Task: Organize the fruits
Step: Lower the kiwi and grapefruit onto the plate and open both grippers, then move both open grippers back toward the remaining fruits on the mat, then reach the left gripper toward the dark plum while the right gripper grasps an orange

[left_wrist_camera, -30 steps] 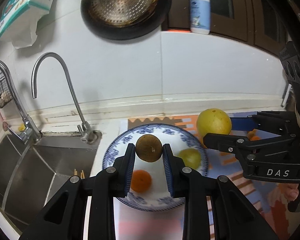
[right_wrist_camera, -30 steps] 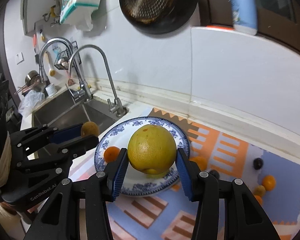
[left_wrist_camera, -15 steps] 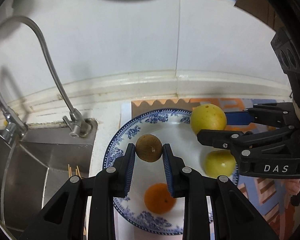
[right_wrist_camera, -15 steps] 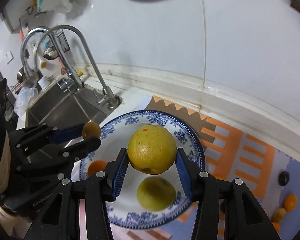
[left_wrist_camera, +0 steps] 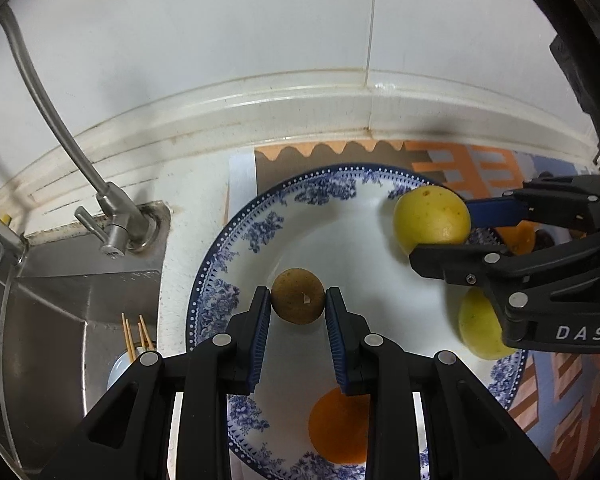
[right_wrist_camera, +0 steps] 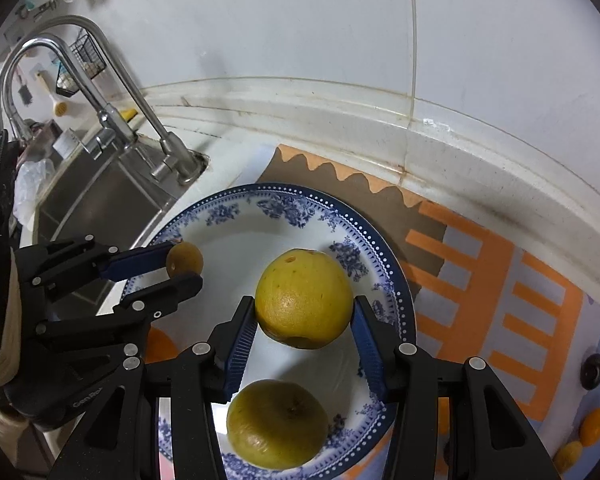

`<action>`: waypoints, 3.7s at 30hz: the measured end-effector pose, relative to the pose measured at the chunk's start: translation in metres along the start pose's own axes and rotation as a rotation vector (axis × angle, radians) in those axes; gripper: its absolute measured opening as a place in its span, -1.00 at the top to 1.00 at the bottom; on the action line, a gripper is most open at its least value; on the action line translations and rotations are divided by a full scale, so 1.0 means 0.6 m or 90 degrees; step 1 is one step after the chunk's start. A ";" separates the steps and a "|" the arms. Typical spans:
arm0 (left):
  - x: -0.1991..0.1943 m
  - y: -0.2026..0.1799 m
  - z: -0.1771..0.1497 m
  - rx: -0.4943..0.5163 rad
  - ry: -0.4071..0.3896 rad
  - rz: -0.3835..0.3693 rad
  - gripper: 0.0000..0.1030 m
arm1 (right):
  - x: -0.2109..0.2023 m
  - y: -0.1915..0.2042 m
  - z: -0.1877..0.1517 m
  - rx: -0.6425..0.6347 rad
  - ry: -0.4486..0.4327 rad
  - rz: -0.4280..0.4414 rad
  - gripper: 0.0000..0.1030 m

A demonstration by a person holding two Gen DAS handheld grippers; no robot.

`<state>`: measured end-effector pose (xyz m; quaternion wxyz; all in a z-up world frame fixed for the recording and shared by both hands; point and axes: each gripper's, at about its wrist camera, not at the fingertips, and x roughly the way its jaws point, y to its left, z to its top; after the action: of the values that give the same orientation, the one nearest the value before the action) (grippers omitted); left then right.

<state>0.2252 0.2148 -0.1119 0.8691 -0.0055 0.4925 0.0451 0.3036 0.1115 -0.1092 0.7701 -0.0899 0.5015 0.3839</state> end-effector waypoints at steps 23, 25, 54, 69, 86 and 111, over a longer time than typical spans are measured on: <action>-0.087 -0.011 -0.020 -0.018 -0.065 0.034 -0.04 | -0.078 0.022 -0.019 -0.018 -0.078 -0.027 0.03; -0.116 -0.019 -0.027 -0.023 -0.092 0.031 -0.07 | -0.110 0.028 -0.030 -0.020 -0.108 -0.048 0.03; -0.227 -0.234 -0.048 0.138 -0.222 -0.063 -0.26 | -0.376 -0.057 -0.252 0.177 -0.295 -0.265 -0.43; -0.124 -0.256 0.029 0.289 -0.164 -0.085 -0.26 | -0.301 -0.139 -0.275 0.351 -0.212 -0.302 -0.43; -0.009 -0.292 0.076 0.424 -0.048 -0.116 0.09 | -0.219 -0.191 -0.271 0.424 -0.138 -0.287 -0.42; -0.004 -0.287 0.061 0.346 -0.033 -0.134 0.37 | -0.195 -0.213 -0.265 0.409 -0.130 -0.247 0.20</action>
<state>0.2698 0.0452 -0.0968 0.8507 0.1779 0.4612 -0.1787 0.2549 -0.1183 -0.1190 0.8632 0.1011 0.4908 0.0612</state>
